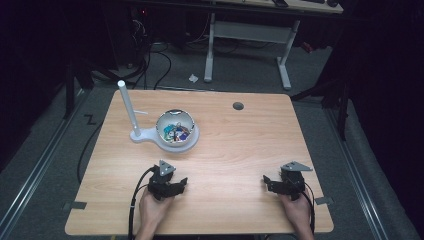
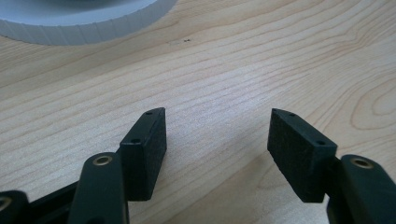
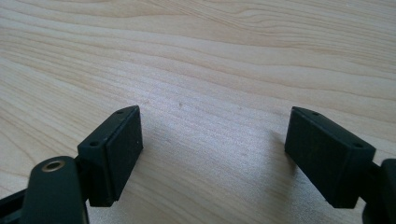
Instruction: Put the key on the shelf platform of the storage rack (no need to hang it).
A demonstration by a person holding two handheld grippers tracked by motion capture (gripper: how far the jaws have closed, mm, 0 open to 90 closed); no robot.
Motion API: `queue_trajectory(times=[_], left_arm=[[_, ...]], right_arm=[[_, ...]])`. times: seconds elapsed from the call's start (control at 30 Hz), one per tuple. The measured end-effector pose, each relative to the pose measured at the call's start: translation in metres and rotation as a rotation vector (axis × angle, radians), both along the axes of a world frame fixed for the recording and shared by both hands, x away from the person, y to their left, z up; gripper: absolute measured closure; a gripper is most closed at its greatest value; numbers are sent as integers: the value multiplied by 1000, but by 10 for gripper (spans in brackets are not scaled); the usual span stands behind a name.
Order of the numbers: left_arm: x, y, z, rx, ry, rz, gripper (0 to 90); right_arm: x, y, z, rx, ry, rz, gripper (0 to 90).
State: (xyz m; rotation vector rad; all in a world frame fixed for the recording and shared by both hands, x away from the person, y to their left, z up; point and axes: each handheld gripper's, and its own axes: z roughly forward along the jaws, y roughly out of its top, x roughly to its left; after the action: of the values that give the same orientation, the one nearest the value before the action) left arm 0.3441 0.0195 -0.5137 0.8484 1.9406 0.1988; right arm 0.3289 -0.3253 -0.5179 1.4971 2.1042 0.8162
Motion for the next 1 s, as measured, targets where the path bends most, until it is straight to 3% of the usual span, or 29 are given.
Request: queue_trajectory(times=[0.17, 0.2, 0.47, 0.67, 1.0], left_arm=[[0, -3, -2, 3, -14, 15, 378], [0, -4, -4, 25, -35, 2, 379], [-1, -8, -9, 60, -69, 13, 369], [0, -9, -9, 49, -58, 33, 352], [0, -9, -9, 53, -62, 26, 342]], right_arm=[[0, 0, 0, 0, 0, 0, 191], [0, 0, 0, 0, 0, 0, 191], [0, 0, 0, -1, -1, 1, 192], [0, 0, 0, 0, -1, 0, 191], [0, 0, 0, 0, -1, 0, 192]])
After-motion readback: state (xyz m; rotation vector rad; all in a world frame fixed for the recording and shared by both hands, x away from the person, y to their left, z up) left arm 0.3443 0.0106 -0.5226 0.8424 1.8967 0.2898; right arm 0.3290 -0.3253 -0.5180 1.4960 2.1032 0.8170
